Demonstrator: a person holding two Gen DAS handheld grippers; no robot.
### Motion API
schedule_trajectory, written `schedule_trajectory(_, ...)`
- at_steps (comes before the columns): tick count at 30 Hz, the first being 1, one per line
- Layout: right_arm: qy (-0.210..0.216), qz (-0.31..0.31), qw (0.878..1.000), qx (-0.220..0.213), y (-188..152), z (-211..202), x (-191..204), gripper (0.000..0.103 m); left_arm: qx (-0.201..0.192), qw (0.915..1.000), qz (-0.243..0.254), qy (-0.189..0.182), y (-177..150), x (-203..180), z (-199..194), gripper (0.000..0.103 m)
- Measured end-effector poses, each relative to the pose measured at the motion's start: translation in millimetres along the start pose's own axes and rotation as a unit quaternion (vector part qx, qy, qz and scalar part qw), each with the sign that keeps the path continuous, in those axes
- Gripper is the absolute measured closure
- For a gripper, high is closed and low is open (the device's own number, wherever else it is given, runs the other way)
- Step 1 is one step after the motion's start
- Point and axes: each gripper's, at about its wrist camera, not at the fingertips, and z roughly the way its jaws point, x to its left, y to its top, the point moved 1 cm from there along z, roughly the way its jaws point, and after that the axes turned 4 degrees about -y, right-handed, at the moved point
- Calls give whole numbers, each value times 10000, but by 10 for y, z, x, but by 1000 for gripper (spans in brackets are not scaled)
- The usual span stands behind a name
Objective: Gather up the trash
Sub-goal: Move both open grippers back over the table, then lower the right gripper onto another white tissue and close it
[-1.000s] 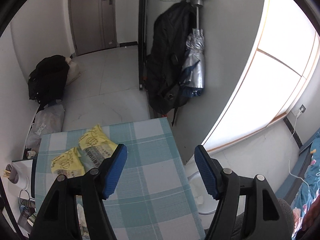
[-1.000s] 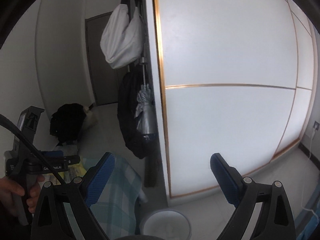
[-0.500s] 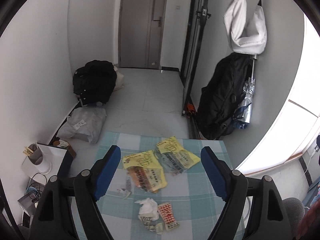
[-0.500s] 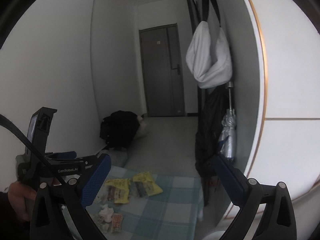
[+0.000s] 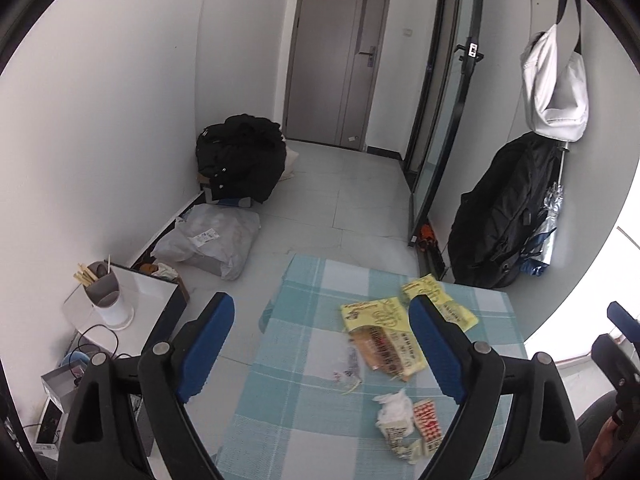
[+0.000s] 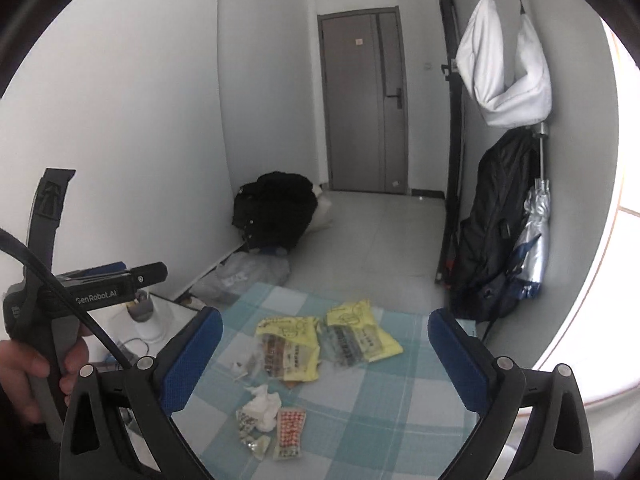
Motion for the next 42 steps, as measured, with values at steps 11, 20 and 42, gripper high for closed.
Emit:
schedule_trajectory(11,501,-204,9915,1184,-465,601,386,0,420,9968,-653,-168,-96,448,197,16)
schedule_trajectory(20,839,-308,9753,2019,-720,1061,671,1,544,9936,-944,-285,-124,625,205,16)
schedule_trajectory(42,987,-255,9466,3060,-1114,1753,753,87,963,9839,-1460,-359,-212,823,358,16)
